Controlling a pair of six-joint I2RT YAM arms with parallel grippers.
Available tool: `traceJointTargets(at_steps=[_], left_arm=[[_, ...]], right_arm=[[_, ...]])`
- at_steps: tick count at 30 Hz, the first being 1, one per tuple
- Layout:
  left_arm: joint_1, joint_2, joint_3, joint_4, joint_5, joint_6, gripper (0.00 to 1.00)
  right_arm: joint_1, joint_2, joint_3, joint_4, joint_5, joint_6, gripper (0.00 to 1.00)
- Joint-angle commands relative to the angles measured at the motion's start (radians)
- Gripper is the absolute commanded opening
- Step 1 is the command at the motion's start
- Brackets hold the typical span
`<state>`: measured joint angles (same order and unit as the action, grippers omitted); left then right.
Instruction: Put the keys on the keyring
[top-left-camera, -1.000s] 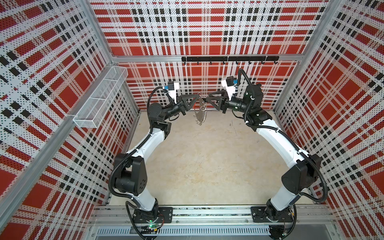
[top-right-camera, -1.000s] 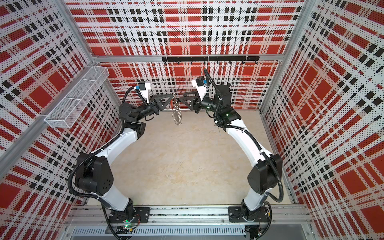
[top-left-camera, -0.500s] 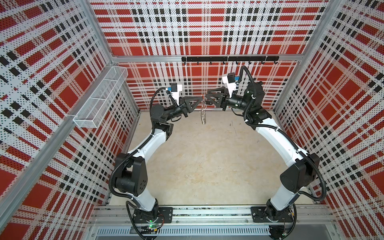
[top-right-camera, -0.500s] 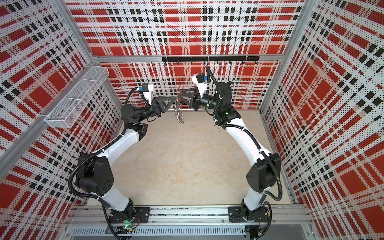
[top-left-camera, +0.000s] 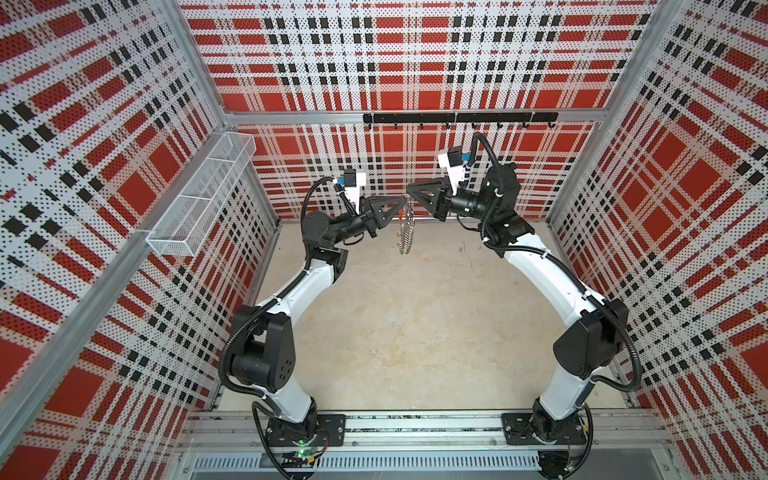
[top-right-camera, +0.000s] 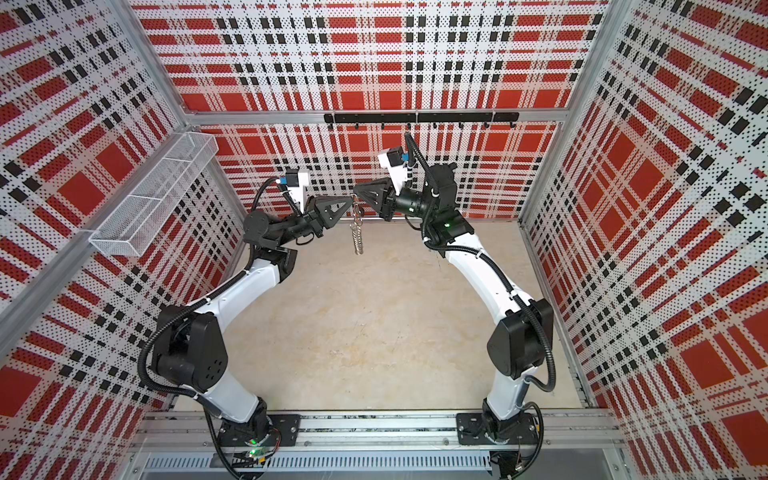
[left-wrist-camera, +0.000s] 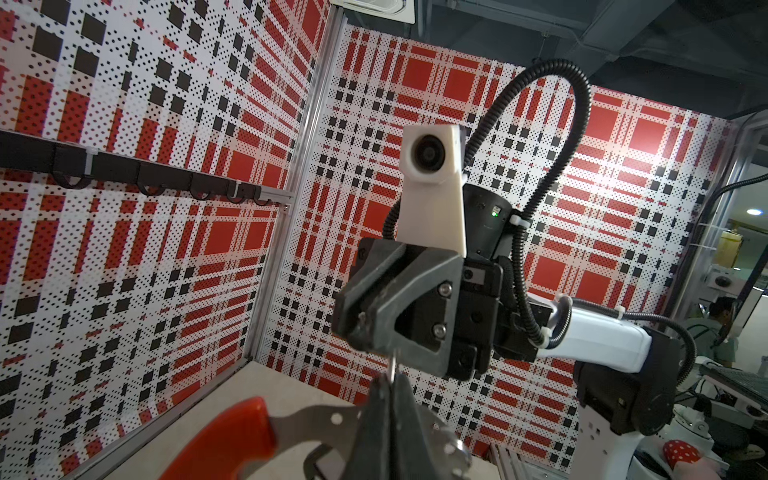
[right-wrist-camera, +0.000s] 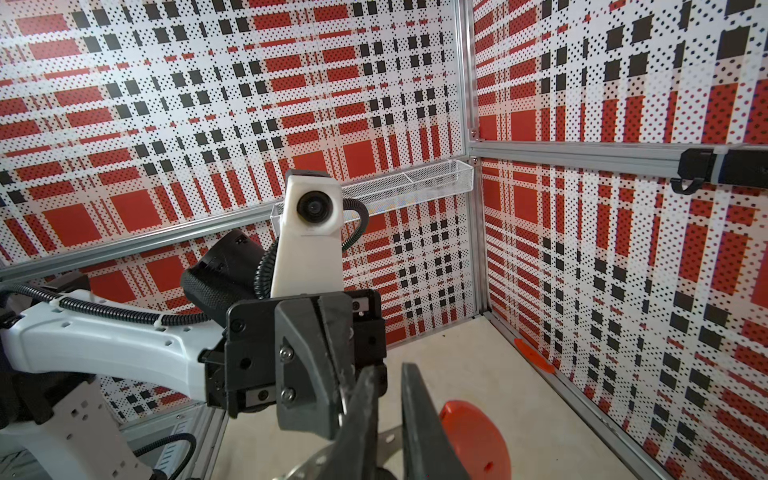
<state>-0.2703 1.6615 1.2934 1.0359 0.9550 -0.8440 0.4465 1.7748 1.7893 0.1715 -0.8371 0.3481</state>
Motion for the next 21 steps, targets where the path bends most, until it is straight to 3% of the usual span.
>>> traceJointTargets(at_steps=[1,5,9,14,21], left_arm=[[0.006,-0.005,0.0,0.056,-0.024,-0.058,0.0],[0.006,-0.005,-0.014,0.036,-0.047,-0.101,0.0],[0.005,-0.007,-0.016,-0.072,-0.094,-0.076,0.0],[0.004,-0.02,0.029,-0.321,-0.17,0.05,0.0],[0.005,-0.017,0.053,-0.358,-0.176,0.057,0.0]], right_arm=[[-0.016,0.008,-0.04,0.052,0.019,0.047,0.17],[-0.02,0.006,-0.078,0.114,0.009,0.088,0.28],[-0.02,0.014,-0.08,0.134,0.004,0.103,0.3],[-0.026,0.012,-0.079,0.131,0.014,0.093,0.31],[-0.031,0.021,-0.075,0.146,-0.012,0.107,0.36]])
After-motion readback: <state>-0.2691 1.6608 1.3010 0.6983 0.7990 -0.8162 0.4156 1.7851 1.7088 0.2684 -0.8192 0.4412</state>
